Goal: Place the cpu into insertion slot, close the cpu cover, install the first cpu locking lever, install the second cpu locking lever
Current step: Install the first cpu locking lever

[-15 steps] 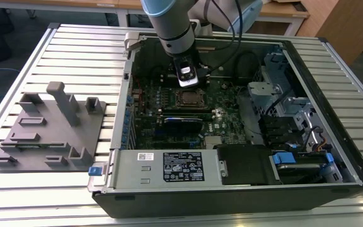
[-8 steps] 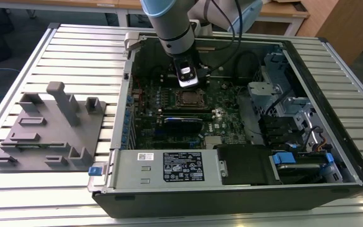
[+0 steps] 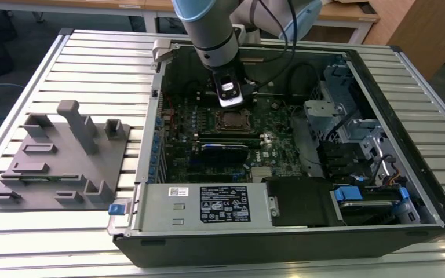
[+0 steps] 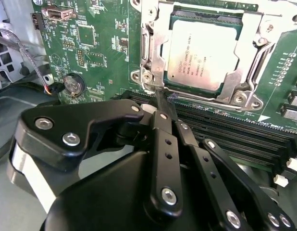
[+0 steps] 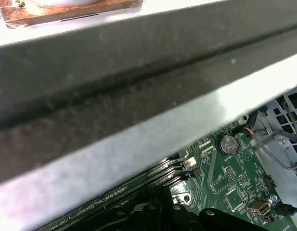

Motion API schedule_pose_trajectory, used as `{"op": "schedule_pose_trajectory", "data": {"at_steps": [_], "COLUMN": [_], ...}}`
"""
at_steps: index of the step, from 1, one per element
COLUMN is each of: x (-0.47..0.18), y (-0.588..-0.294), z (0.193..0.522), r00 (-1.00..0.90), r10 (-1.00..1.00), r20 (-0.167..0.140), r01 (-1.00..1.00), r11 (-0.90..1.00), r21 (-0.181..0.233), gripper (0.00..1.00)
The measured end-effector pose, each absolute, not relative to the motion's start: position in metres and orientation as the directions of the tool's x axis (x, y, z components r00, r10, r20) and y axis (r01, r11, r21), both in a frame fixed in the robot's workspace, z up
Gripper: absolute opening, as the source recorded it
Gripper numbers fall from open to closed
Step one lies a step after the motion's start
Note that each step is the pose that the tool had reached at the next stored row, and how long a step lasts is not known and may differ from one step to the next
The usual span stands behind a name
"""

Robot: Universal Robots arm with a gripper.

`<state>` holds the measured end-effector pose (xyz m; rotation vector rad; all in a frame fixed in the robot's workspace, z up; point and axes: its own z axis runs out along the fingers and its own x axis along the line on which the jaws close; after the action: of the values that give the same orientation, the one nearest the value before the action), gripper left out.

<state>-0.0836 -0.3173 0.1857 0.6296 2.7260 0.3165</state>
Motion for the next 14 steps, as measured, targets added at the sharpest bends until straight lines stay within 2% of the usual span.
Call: {"op": "schedule_pose_trajectory", "data": {"at_steps": [14], "x": [-0.0836], "y": [-0.3173], "z": [0.1871], "r00": [-0.85], "r10": [0.458], "r20": [-0.26], "r01": [0.385], "r11": [0.877], "r21": [0.286], "gripper": [0.1]}}
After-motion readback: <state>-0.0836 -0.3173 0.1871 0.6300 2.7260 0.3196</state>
